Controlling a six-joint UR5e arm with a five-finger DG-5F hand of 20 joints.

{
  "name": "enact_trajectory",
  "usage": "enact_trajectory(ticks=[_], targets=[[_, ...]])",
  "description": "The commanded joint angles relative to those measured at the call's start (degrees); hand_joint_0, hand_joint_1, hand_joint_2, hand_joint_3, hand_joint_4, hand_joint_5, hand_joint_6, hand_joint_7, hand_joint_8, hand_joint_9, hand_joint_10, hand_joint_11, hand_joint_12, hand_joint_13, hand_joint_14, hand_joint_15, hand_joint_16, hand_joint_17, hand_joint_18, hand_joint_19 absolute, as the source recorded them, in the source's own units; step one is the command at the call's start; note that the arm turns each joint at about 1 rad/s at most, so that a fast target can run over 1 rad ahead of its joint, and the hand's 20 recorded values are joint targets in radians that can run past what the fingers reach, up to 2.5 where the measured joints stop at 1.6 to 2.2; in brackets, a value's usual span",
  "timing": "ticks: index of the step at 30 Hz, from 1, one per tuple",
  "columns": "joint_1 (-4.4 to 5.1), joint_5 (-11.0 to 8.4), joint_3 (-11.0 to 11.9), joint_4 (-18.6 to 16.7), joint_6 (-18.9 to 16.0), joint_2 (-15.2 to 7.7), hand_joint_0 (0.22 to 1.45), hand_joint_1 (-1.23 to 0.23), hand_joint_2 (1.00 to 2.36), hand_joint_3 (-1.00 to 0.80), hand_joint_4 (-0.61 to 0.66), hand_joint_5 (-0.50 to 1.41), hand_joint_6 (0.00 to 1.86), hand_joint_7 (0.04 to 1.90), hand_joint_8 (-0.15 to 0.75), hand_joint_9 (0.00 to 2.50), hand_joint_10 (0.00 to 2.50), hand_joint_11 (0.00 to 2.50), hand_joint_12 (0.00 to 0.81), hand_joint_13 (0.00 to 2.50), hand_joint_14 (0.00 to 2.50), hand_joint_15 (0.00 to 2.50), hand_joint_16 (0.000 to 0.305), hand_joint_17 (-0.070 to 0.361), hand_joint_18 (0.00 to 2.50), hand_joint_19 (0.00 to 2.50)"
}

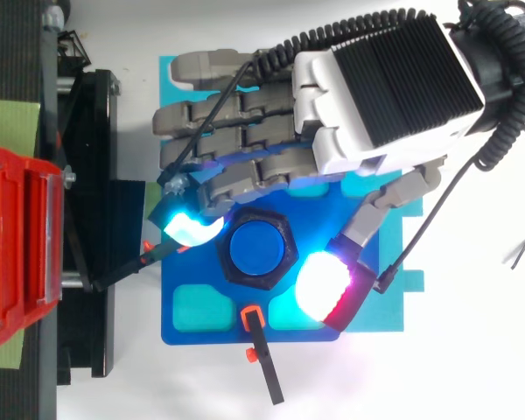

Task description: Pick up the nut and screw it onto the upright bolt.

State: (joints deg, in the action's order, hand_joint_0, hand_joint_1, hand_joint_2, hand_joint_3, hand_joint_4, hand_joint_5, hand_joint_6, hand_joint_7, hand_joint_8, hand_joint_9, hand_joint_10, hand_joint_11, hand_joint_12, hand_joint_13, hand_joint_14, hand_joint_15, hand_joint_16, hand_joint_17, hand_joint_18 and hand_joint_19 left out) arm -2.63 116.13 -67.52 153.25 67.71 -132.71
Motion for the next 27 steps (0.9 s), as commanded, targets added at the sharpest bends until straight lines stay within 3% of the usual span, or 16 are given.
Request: enact_trajectory(ticks=[1,9,16,17,20,27], targets=[[-0.18,0.06,0.02,0.12,0.06,0.0,0.43,-0.36,1.0,-0.5,0.18,-0.16,0.5,0.68,0.254,0.41,0.0,0.0,0.373,0.11,0.0,0.0,0.047,0.105,0.0,0.0],[-0.53,0.15,0.02,1.44,0.23,0.0,0.44,-0.37,1.0,-0.5,0.19,-0.15,0.5,0.71,0.264,0.46,0.0,0.0,0.372,0.14,0.0,0.0,0.047,0.105,0.0,0.0],[-0.97,0.24,-0.15,2.23,0.41,0.0,0.46,-0.4,1.0,-0.5,0.22,-0.08,0.5,0.96,0.281,0.67,0.0,0.0,0.361,0.29,0.0,0.0,0.045,0.1,0.0,0.0],[-1.06,0.24,-1.03,1.97,0.41,0.0,0.46,-0.4,1.0,-0.5,0.22,-0.07,0.5,0.99,0.282,0.69,0.0,0.0,0.36,0.31,0.0,0.0,0.044,0.099,0.0,0.0],[-1.15,0.24,-2.88,0.56,0.32,0.0,0.47,-0.41,1.0,-0.5,0.15,-0.05,0.5,1.07,0.28,0.75,0.0,0.0,0.359,0.36,0.0,0.01,0.042,0.095,0.0,0.0],[-1.41,0.24,-2.88,-1.28,0.32,0.0,0.47,-0.41,1.0,-0.5,-0.05,-0.02,0.51,1.21,0.276,0.84,0.0,0.0,0.351,0.41,0.0,0.02,0.041,0.091,0.0,0.0]])
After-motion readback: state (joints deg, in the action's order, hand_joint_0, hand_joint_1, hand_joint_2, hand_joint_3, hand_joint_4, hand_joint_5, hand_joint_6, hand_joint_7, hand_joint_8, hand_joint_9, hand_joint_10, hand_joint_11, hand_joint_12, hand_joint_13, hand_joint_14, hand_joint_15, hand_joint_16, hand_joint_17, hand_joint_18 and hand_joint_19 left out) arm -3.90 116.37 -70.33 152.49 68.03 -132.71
